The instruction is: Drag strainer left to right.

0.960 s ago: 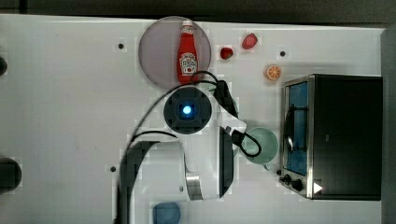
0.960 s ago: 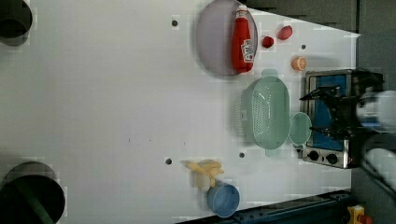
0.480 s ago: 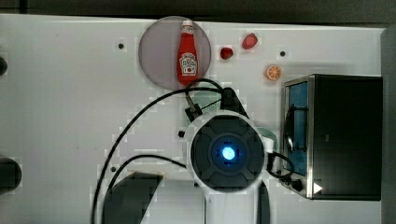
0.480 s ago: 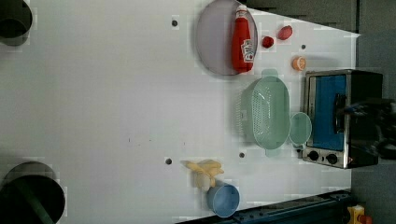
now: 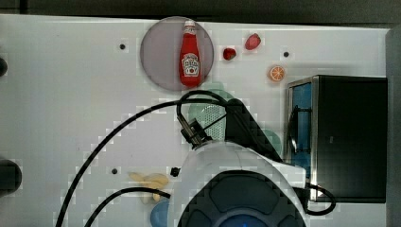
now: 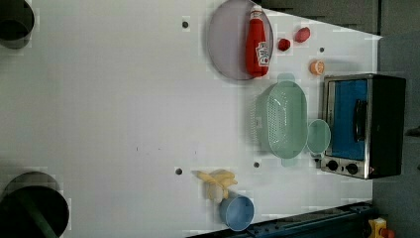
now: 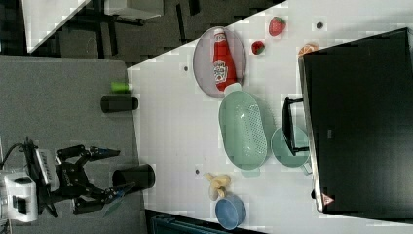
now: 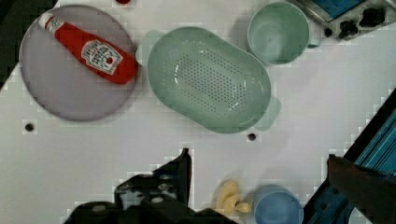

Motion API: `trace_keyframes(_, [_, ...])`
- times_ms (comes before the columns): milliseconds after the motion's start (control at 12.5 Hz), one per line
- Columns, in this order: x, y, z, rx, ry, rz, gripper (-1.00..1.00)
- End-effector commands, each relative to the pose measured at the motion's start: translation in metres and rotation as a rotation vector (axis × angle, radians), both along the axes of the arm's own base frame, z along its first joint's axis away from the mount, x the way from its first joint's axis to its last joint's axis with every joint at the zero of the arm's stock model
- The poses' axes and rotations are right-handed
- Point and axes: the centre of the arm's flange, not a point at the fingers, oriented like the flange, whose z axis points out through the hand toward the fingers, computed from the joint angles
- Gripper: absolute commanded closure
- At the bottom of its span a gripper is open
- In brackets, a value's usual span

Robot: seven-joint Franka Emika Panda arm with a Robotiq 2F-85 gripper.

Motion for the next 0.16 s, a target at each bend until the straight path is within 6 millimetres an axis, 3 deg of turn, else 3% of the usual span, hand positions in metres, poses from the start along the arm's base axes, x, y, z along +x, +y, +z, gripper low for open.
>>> trace_keyframes(80, [0.0082, -0.0087, -0.0304, 0.015, 0.072, 0.046, -1.00])
trace_keyframes(160, [0.0087, -0.0083, -0.0313, 0.015, 0.074, 0.047, -1.00])
